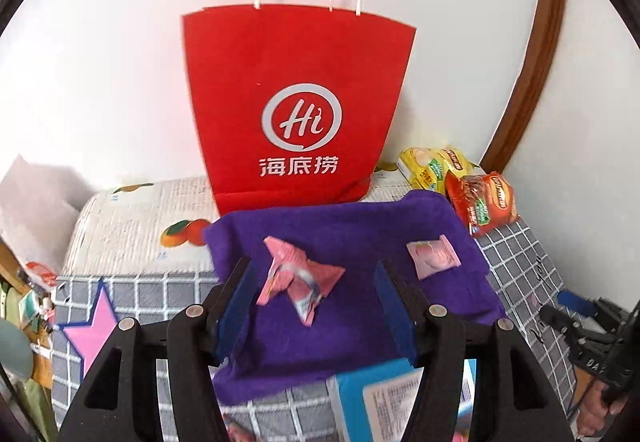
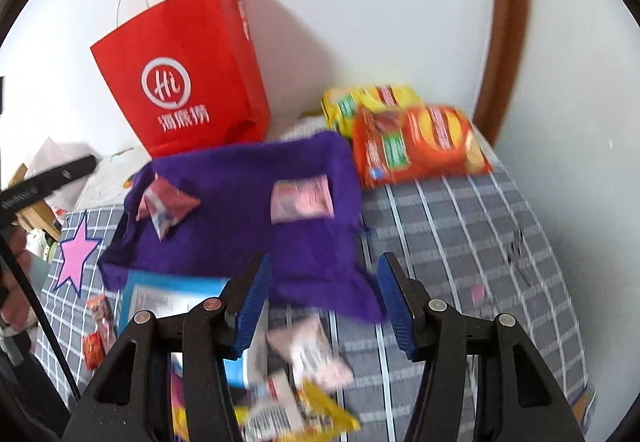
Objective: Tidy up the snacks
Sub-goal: 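Move left tool to the red candy packet while right tool reaches the yellow snack bag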
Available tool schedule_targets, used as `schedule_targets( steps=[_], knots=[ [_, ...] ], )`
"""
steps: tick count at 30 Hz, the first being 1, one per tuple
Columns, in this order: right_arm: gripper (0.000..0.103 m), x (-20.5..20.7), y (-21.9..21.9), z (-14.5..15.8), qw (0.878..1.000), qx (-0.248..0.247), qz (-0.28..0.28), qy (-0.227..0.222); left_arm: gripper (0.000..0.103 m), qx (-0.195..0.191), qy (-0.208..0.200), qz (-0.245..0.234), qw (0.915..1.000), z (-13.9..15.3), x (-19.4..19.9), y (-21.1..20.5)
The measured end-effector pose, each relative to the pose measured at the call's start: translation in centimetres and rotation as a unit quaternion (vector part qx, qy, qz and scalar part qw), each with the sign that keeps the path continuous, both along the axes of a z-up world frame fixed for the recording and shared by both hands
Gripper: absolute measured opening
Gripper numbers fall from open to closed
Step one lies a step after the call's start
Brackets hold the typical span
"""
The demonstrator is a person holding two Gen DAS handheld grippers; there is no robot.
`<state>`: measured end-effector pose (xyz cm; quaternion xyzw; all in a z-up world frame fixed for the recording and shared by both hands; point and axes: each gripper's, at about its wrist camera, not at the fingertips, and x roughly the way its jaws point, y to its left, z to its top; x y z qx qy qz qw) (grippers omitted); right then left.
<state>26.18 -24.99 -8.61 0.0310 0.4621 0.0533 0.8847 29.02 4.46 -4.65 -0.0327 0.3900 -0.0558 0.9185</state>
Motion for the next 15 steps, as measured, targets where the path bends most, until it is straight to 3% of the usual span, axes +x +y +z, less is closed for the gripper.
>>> schedule_targets(
  steps=[7, 15],
  knots=[
    [0.055, -5.4, -1.3, -3.9, 0.999, 0.014, -0.006, 0.044, 0.059, 0.000, 0.017, 0.016, 0.9997, -1.1, -4.5, 0.7],
    [0.055, -9.1, 0.5, -7.6, 0.997, 0.010, 0.031, 0.073, 0.059, -0.005, 0.039, 0.026, 0.9989, -3.7, -8.4, 1.1]
  ],
)
